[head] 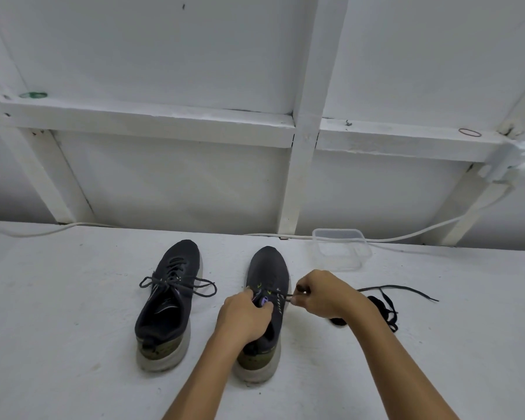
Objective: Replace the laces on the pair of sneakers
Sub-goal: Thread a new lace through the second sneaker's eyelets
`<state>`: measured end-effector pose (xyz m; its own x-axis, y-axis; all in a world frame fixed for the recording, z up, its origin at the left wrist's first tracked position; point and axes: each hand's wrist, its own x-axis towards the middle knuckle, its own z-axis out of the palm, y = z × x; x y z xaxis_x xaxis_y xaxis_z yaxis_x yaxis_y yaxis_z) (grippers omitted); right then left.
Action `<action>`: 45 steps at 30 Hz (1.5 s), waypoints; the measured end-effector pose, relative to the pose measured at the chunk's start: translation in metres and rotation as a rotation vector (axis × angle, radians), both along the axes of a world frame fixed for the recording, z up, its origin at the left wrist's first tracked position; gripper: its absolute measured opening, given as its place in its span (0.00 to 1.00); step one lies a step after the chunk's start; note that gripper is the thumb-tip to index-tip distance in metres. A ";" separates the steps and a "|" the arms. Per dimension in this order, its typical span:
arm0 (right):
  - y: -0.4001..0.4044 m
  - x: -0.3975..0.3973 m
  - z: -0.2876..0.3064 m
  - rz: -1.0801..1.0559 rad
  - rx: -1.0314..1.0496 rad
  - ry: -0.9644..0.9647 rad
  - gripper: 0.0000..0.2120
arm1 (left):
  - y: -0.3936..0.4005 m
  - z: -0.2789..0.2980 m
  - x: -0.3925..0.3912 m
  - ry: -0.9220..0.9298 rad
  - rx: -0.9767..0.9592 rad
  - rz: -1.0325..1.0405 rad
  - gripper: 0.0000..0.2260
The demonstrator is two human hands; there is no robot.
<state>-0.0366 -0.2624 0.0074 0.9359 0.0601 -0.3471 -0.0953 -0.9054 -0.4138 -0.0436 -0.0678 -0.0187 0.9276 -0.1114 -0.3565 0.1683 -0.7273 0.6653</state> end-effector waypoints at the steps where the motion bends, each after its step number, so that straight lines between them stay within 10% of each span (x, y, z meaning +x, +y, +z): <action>1: 0.000 0.000 0.002 -0.006 0.020 -0.031 0.12 | 0.000 0.000 0.000 0.002 0.002 -0.002 0.17; 10: -0.009 0.014 0.046 -0.456 1.107 -0.398 0.11 | 0.000 -0.002 0.002 0.034 0.022 -0.015 0.25; 21: 0.023 0.017 0.036 -0.202 0.840 -0.557 0.03 | -0.010 0.020 0.028 -0.438 0.125 0.068 0.09; 25: 0.022 0.012 0.011 -0.200 0.509 -0.645 0.21 | 0.011 0.024 0.051 -0.455 0.201 0.193 0.08; 30: 0.020 -0.002 -0.027 -0.044 0.082 -0.727 0.15 | 0.031 0.019 0.059 -0.466 0.292 0.098 0.07; 35: 0.022 -0.006 -0.042 -0.095 0.061 -0.318 0.07 | 0.021 0.015 0.053 -0.498 -0.043 -0.210 0.06; 40: 0.017 -0.005 -0.033 -0.065 0.055 -0.281 0.03 | 0.006 0.013 0.055 -0.464 0.341 -0.529 0.17; 45: -0.001 -0.004 0.006 -0.092 0.124 -0.224 0.05 | 0.011 0.017 0.050 -0.467 0.543 -0.232 0.17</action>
